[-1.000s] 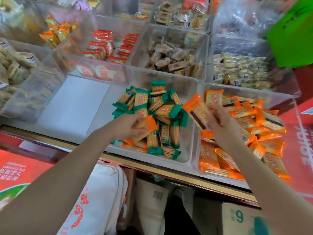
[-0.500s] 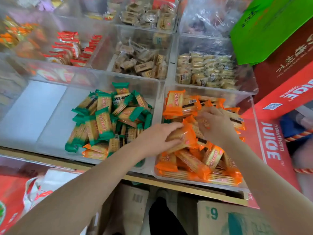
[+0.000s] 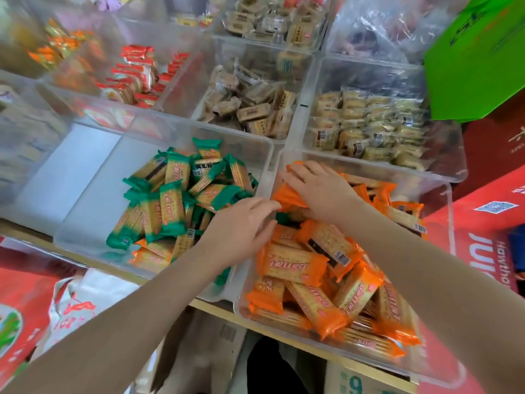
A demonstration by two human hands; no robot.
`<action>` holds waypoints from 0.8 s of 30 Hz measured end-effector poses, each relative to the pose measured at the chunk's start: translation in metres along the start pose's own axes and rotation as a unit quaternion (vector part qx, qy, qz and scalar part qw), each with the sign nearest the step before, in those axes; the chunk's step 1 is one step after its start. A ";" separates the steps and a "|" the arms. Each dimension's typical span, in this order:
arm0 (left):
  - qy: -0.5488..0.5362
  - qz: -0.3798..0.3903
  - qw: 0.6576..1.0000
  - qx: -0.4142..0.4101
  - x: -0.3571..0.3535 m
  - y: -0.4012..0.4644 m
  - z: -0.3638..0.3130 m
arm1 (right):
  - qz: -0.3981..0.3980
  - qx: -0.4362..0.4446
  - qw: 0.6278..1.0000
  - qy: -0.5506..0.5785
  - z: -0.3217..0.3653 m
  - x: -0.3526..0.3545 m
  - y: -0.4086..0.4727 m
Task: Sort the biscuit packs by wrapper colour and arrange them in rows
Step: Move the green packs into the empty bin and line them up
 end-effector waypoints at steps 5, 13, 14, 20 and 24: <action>0.015 -0.018 1.000 0.004 0.005 0.014 -0.001 | 0.025 0.045 0.998 -0.038 -0.016 0.002 -0.004; 0.093 0.009 0.995 -0.030 -0.005 0.042 -0.004 | 0.060 -0.007 0.992 0.108 -0.057 0.002 -0.044; 0.097 0.035 0.994 -0.034 -0.010 0.047 -0.005 | 0.068 -0.012 0.988 0.137 -0.059 0.000 -0.052; 0.212 0.160 0.964 -0.020 -0.044 0.076 -0.014 | 0.128 0.025 0.978 0.160 -0.056 -0.021 -0.084; 0.225 0.235 0.945 0.021 -0.065 0.090 -0.010 | 0.205 -0.010 0.930 0.305 -0.058 -0.011 -0.085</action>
Point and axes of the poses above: each hand's wrist, its own y-axis towards the middle knuckle, its own x-axis out of the back of the hand, z = x × y, the point moved 7 cm from there along y, towards the middle knuckle, and after that the axes turned 2 degrees about y, right-handed, at the moved point
